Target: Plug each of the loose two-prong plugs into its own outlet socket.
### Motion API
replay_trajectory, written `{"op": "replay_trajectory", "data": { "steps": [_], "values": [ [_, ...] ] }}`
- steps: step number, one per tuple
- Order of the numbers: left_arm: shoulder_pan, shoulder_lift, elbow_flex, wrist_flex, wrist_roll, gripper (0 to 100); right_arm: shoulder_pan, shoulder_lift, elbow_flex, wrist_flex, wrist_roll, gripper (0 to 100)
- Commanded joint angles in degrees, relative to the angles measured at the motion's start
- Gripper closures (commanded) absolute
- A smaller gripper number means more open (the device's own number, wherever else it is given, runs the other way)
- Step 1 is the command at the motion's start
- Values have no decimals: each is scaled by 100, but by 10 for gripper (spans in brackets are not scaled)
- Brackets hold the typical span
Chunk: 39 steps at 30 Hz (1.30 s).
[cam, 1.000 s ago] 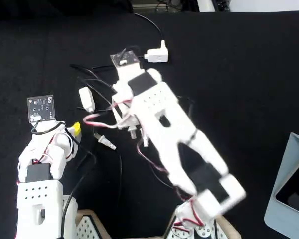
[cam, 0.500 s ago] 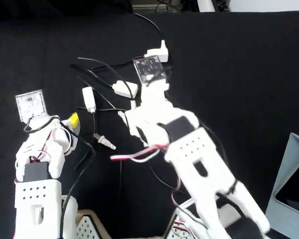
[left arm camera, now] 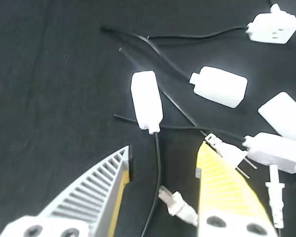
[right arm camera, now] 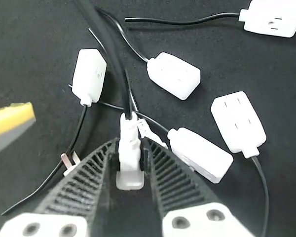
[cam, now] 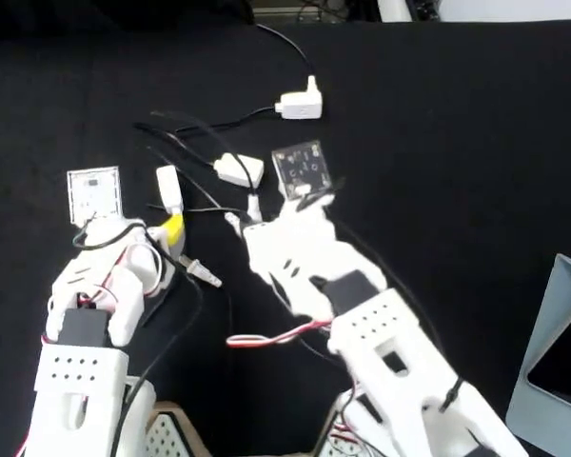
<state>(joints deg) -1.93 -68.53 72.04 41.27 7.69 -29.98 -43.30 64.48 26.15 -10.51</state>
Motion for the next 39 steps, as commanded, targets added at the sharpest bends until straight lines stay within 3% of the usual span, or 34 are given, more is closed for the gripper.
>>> {"op": "replay_trajectory", "data": {
  "steps": [1, 7, 16, 28, 34, 39],
  "values": [
    [57, -70, -277, -554, 0, 777, -97, -303, 145, -308, 26, 987],
    [31, -70, 84, -1213, 0, 776, -554, -1095, 541, -290, 299, 987],
    [215, -70, 110, -1213, -9, 776, -747, -1921, 998, -290, 343, 987],
    [1112, -70, -541, -18, -519, 775, -1090, -1807, 778, 510, 413, 987],
    [1648, -105, -699, 360, -1125, 775, -1090, -1798, 813, 563, 545, 987],
    [1842, -914, -664, 756, -1266, 775, -1073, -1798, 822, 668, 554, 987]
  ]
}}
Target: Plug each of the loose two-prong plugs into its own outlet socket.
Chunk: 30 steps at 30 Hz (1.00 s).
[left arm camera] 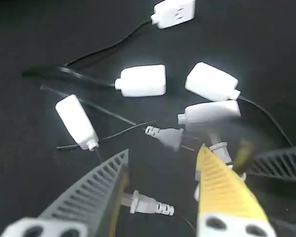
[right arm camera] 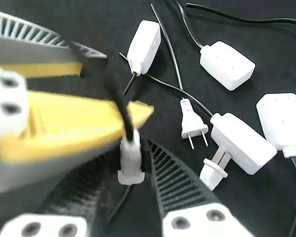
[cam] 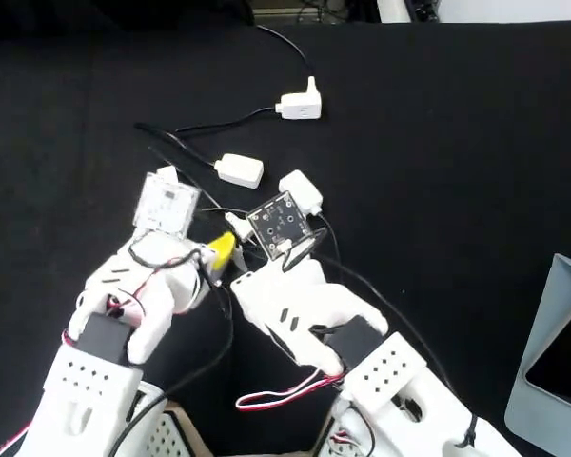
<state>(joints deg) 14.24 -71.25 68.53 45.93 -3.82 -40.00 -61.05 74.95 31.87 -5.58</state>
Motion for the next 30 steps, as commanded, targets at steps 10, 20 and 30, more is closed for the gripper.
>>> {"op": "replay_trajectory", "data": {
  "steps": [10, 20, 30],
  "values": [
    [760, -2760, 453, 844, -721, 775, -79, -48, -259, 229, 53, 987],
    [-954, -2919, 998, 141, -703, 775, -97, -57, -277, 211, 35, 987],
    [-1921, -2215, 1288, -897, -422, 774, 105, -57, -268, 202, 18, 987]
  ]
}}
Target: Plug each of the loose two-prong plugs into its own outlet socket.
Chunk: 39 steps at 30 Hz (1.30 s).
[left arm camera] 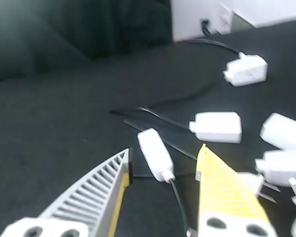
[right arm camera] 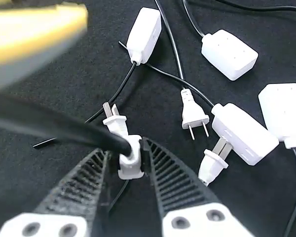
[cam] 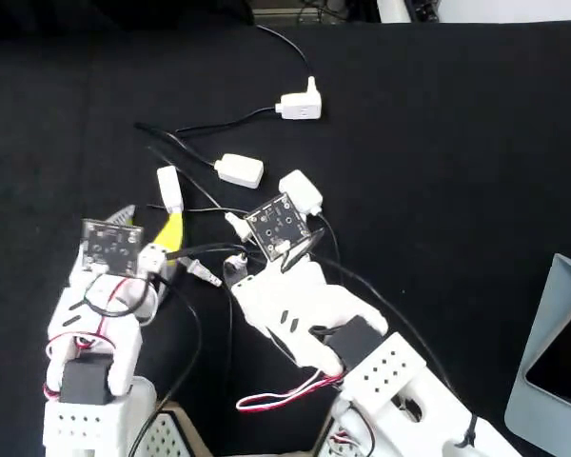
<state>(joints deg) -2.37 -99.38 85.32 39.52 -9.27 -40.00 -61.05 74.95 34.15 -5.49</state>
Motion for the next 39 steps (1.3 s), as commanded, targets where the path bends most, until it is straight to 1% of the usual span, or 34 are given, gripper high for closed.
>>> {"op": "replay_trajectory", "data": {
  "steps": [1, 5, 7, 12, 18, 24, 31, 33, 37, 39],
  "values": [
    [-286, 914, -611, -237, 132, 767, 185, -57, -268, -26, 9, 987],
    [-321, 2681, -1657, -220, 158, 701, 352, -57, -259, -35, 9, 987],
    [-321, 3675, -2211, -220, 167, 690, 352, -57, -233, -35, 9, 987],
    [-321, 5890, -3600, -237, 158, 688, 352, -40, -224, -35, 0, 987],
    [-303, 8062, -5051, -273, 149, 691, 352, -22, -215, -26, 0, 987],
    [-356, 9626, -6000, -264, 149, 693, 352, -22, -215, 0, 0, 987],
    [-426, 10760, -6589, -264, 149, 696, 352, -57, -110, -35, 0, 987],
    [-488, 11007, -6738, -273, 132, 739, 352, -57, -110, -35, 0, 987],
    [-708, 11147, -7064, -229, 105, 898, 352, -57, -110, -35, 0, 987],
    [-760, 11147, -7134, -220, -114, 929, 352, -57, -110, -35, 0, 987]
  ]
}}
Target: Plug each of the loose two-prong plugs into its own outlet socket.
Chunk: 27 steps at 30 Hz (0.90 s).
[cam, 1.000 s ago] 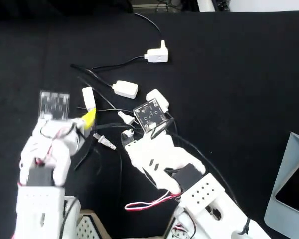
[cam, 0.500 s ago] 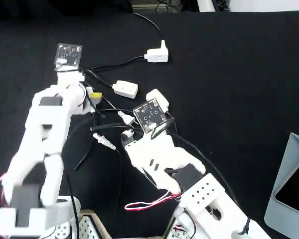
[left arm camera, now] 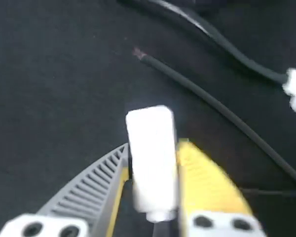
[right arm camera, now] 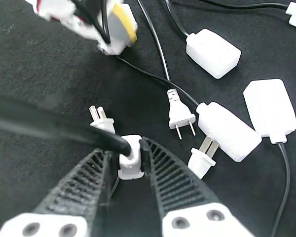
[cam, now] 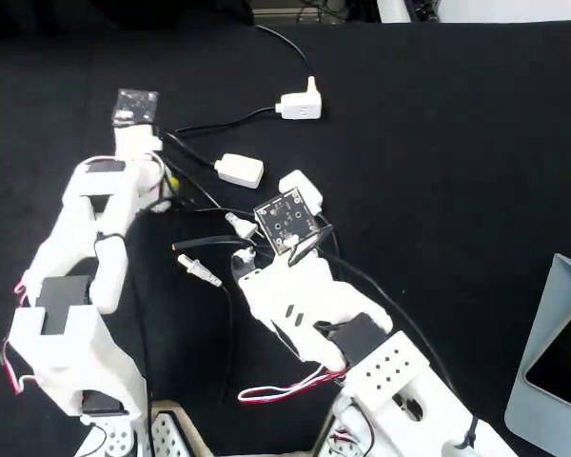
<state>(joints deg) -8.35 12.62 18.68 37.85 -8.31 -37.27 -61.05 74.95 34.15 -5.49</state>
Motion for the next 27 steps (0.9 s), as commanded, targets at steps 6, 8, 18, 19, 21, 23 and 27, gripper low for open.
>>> {"op": "replay_trajectory", "data": {
  "steps": [6, 8, 18, 19, 21, 23, 27],
  "values": [
    [-154, -185, -646, 633, -1345, 967, 79, -57, -110, -44, 0, 987],
    [-127, -378, -637, 967, -1741, 971, 79, -57, -110, -44, 0, 987],
    [215, -1820, 426, 1890, -2936, 966, 79, -57, -119, -44, 9, 987],
    [286, -1925, 725, 1793, -3051, 960, 79, -57, -119, -44, 9, 987],
    [356, -2154, 1341, 1512, -3112, 913, 88, -57, -119, -44, 9, 987],
    [338, -2365, 1798, 1152, -2840, 846, 88, -48, -119, -44, 9, 987],
    [189, -2901, 2264, 835, -2189, 697, 88, -22, -119, -44, 18, 987]
  ]
}}
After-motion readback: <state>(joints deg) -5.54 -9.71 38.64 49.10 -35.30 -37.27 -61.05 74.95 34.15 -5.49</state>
